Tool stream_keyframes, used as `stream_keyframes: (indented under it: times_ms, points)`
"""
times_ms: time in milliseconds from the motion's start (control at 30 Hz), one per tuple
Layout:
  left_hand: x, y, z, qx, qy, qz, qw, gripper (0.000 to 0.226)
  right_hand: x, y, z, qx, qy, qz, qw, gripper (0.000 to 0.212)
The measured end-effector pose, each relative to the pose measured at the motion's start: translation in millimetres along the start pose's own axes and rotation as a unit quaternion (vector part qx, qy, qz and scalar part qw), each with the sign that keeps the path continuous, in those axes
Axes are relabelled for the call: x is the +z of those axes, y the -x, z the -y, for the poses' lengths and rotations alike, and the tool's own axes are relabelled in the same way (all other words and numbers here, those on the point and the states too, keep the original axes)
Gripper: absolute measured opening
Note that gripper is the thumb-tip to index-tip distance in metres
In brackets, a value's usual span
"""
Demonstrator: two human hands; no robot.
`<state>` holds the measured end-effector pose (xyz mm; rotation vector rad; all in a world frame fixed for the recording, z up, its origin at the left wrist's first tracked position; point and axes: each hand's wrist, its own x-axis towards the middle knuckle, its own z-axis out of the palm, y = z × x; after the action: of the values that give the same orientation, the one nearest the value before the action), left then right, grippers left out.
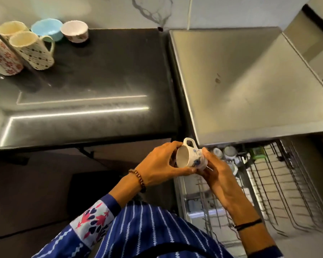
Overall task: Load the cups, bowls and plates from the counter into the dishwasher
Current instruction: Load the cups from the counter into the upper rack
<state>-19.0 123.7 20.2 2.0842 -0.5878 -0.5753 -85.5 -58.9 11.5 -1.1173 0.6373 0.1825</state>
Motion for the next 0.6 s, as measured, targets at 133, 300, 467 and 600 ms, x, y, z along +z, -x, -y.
stream_keyframes:
  times_ms: [133,300,467,600]
  points:
    - [51,-8,-20,-0.016,0.032,0.04,0.999,0.07,-54,16,-12,0.01,-0.032,-0.023,0.999,0.044]
    - [102,-26,-21,-0.031,0.025,0.093,0.995,0.069,-107,17,-36,0.019,-0.068,-0.051,0.996,0.038]
    - [153,-46,8,-0.026,-0.038,0.148,0.988,0.074,-147,-1,-69,0.037,-0.042,-0.088,0.995,0.051]
    - [181,-68,43,-0.009,-0.135,0.195,0.971,0.081,-170,-19,-87,0.03,0.062,-0.122,0.99,0.041]
